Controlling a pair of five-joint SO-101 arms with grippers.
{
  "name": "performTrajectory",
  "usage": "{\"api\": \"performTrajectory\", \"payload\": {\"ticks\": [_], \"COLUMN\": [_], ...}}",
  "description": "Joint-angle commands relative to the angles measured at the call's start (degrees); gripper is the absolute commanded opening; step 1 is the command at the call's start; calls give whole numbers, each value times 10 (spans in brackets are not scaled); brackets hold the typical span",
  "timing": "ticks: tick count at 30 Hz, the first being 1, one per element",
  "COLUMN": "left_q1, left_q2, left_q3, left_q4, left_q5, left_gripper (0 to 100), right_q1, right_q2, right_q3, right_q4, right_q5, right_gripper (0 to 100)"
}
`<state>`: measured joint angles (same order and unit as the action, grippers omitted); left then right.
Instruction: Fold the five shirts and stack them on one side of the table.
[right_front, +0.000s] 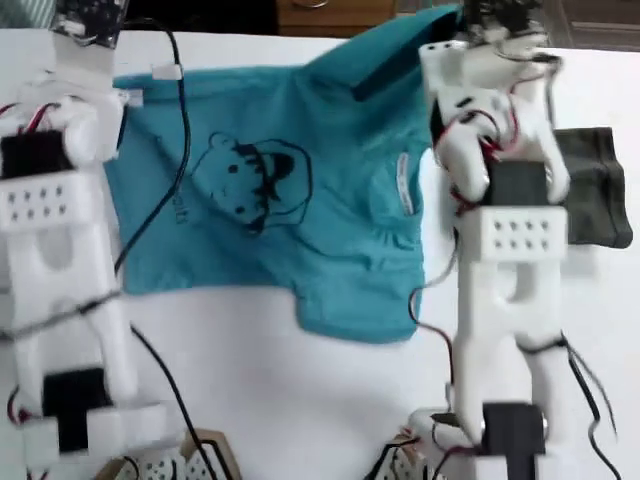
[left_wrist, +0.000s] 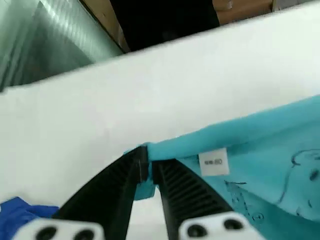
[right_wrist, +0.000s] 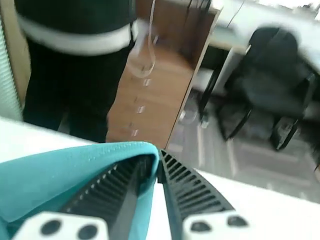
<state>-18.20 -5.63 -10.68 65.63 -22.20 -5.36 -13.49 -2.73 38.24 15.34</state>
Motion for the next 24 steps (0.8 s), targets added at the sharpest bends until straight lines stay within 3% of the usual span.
{"api": "performTrajectory", "payload": {"ticks": [1,12,24], "left_q1": [-2,-2,-3], "left_q2": [80,295,404], "left_q3": [-59,-91,-92], "left_q4": [25,69,83], "left_q5": [4,4,4], "left_gripper": [25,25,25], "right_q1": [-10,-11,-12], "right_q2": [44,190,311], "right_q3": [-21,-21,-23], "right_q4": [9,106,143], "right_q5": [1,1,1], "right_gripper": [20,20,20]}}
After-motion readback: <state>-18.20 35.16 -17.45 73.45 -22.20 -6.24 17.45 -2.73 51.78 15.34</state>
